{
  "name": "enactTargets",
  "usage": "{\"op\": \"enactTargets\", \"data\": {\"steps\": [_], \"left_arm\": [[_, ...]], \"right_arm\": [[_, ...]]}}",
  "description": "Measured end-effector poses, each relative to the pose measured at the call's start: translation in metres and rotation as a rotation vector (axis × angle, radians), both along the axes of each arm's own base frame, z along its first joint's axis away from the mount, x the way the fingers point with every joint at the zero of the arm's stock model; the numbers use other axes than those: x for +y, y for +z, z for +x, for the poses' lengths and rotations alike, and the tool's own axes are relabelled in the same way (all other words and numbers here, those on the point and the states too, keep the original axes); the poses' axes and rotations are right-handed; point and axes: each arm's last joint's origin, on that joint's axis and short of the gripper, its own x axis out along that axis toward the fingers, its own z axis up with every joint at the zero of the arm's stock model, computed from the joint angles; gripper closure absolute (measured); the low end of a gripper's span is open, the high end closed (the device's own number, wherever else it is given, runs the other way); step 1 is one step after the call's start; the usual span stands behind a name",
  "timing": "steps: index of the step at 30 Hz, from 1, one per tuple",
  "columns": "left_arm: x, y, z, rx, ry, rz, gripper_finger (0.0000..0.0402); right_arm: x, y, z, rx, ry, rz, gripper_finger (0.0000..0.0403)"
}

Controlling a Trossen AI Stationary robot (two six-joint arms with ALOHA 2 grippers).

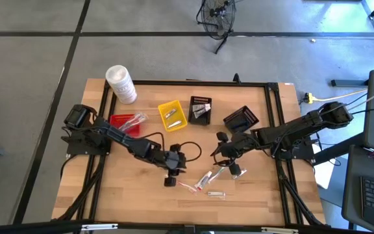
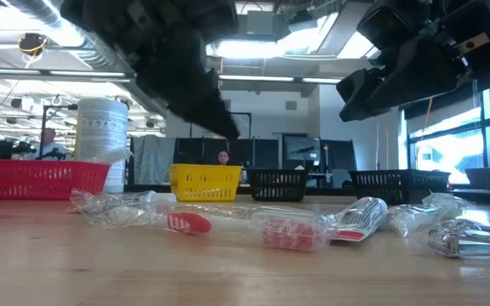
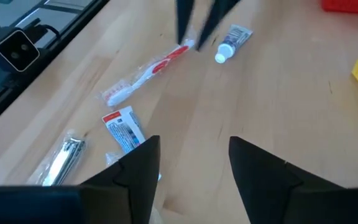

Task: Pick & Place Travel size toiletries
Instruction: Put the red toothbrush into the red bin

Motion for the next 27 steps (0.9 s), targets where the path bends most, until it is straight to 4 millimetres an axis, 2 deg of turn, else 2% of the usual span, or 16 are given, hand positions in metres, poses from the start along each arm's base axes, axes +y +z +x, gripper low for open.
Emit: {"op": "enactTargets", "data": {"steps": [10,21,27], "left_arm": [[-0.013,-0.004,-0.005,-0.012,-0.046,0.003,0.0320],[-0.043,-0.036,0.002,-0.039,-0.112,-0.019,0.0320],[-0.045,-0.045,0.001,0.007,-0.137,-0.059,0.0320]], "right_arm": [[0.002,0.001,0.000,0.000,0.055,0.048,0.0242],[0.002,0.002,0.000,-0.015,0.058,0.047,0.0263],[0.002,0.002,0.000,-0.017,0.059,0.045,0.0271]]}}
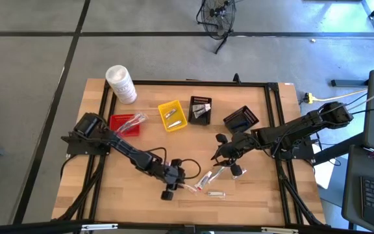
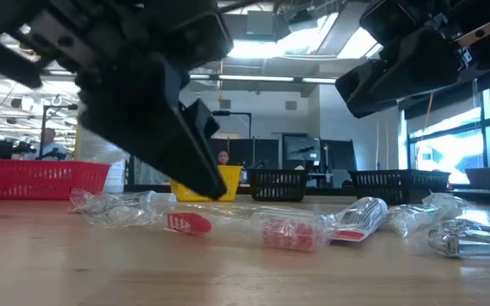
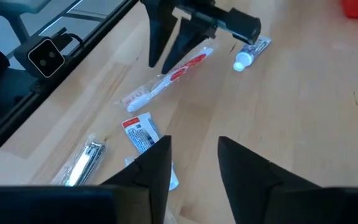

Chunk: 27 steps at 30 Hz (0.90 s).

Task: Pick & Place Travel size toiletries
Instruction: Put the red toothbrush into the red bin

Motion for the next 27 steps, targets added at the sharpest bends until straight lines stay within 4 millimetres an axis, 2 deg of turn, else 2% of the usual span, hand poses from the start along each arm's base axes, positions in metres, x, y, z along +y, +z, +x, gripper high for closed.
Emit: {"op": "enactTargets", "data": {"steps": [6,12,19,24,27], "left_arm": [[0.003,-0.017,0.003,0.049,0.024,0.004,0.0320],[0.004,-0.021,0.004,0.054,0.011,0.002,0.0321],[0.007,-0.022,0.005,0.043,-0.031,0.059,0.0371],[0.015,-0.012,0.000,0.073,-0.004,0.078,0.0383],[0.021,0.008,-0.009,0.104,0.043,0.145,0.0377]], "right_arm": [[0.000,0.000,0.000,-0.005,-0.002,0.000,0.0277],[0.000,0.001,0.000,-0.007,-0.002,0.000,0.0284],[0.000,0.001,0.000,-0.007,-0.002,0.000,0.0290],[0.000,0.001,0.000,-0.007,-0.002,0.000,0.0290],[0.000,0.001,0.000,-0.007,-0.002,0.000,0.0286]]}}
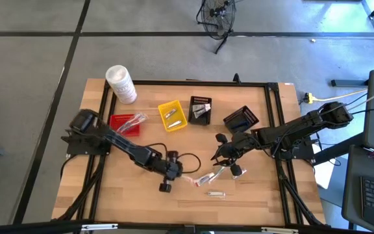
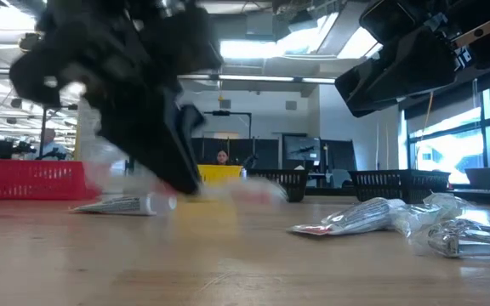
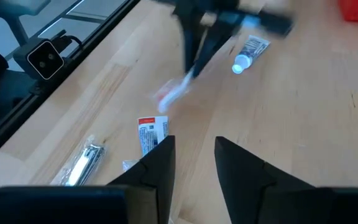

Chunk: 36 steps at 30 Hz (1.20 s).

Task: Pick & Place Travel size toiletries
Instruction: Put the red toothbrush into the red bin

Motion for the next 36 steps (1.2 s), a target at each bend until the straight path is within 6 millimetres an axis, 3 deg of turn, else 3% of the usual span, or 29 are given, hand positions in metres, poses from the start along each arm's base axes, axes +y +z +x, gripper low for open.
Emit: {"op": "enactTargets", "data": {"steps": [5,9,11,14,19,27,36], "left_arm": [[0.017,0.044,-0.029,0.051,0.127,0.141,0.0381],[0.036,0.082,-0.062,0.041,0.324,0.255,0.0380],[0.046,0.092,-0.079,-0.003,0.442,0.325,0.0377],[0.058,0.099,-0.101,-0.070,0.486,0.364,0.0376],[0.078,0.089,-0.135,-0.130,0.528,0.276,0.0376],[0.106,0.047,-0.183,-0.224,0.658,0.243,0.0376],[0.124,0.016,-0.213,-0.282,0.728,0.323,0.0376]], "right_arm": [[0.000,0.000,0.000,0.000,0.000,0.000,0.0285],[0.000,0.000,0.000,0.000,0.000,0.000,0.0294],[0.000,0.000,0.000,0.000,0.000,0.000,0.0299],[0.000,0.000,0.000,0.002,0.000,-0.001,0.0305],[0.000,-0.001,0.000,0.007,0.000,-0.002,0.0315],[0.000,-0.001,0.000,0.006,0.001,-0.004,0.0327],[0.000,0.000,0.000,0.006,0.001,-0.004,0.0329]]}}
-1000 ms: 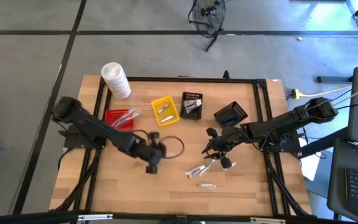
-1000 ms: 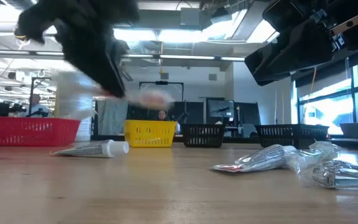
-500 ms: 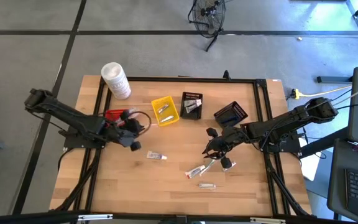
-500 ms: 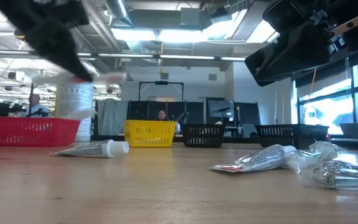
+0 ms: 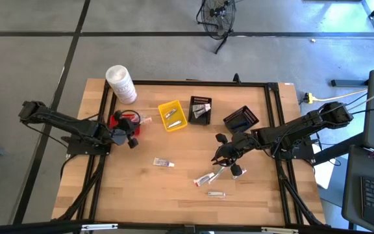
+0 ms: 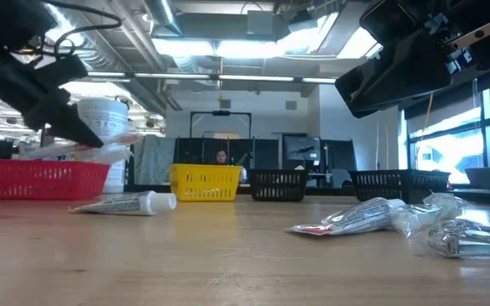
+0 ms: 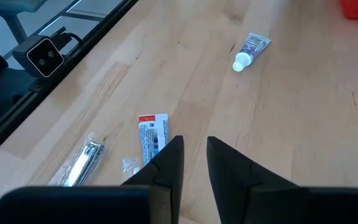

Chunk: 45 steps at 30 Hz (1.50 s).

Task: Pick & Place Travel size toiletries
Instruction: Put the red toothbrush into the red bin, then put the nail cutter into the yellow bin

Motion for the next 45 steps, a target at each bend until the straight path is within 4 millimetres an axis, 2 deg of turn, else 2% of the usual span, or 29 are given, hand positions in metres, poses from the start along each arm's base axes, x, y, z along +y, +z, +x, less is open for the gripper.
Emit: {"op": "enactTargets", "data": {"steps": [7,11,16,25,31,39,45], "left_arm": [[0.003,-0.006,-0.007,0.007,-0.049,-0.001,0.0375],[0.005,-0.013,-0.010,-0.021,0.006,-0.039,0.0375],[0.007,-0.015,-0.012,-0.044,0.078,0.000,0.0366],[0.007,-0.015,-0.012,-0.048,0.088,0.003,0.0341],[0.010,-0.013,-0.013,-0.068,0.180,0.100,0.0320],[0.010,-0.012,-0.012,-0.104,0.185,0.073,0.0292],[0.007,0.005,0.001,-0.254,0.115,0.087,0.0283]], "right_arm": [[0.000,0.000,0.000,0.000,0.000,0.000,0.0321],[0.000,0.000,0.000,0.000,0.000,0.000,0.0325],[0.000,0.000,0.000,0.000,0.000,0.000,0.0334],[-0.001,0.000,0.000,-0.008,-0.013,-0.022,0.0335],[-0.001,0.000,0.000,-0.004,-0.023,-0.015,0.0323],[-0.003,0.000,0.001,-0.012,-0.109,-0.055,0.0295],[-0.004,0.000,0.001,-0.012,-0.146,-0.059,0.0250]]}}
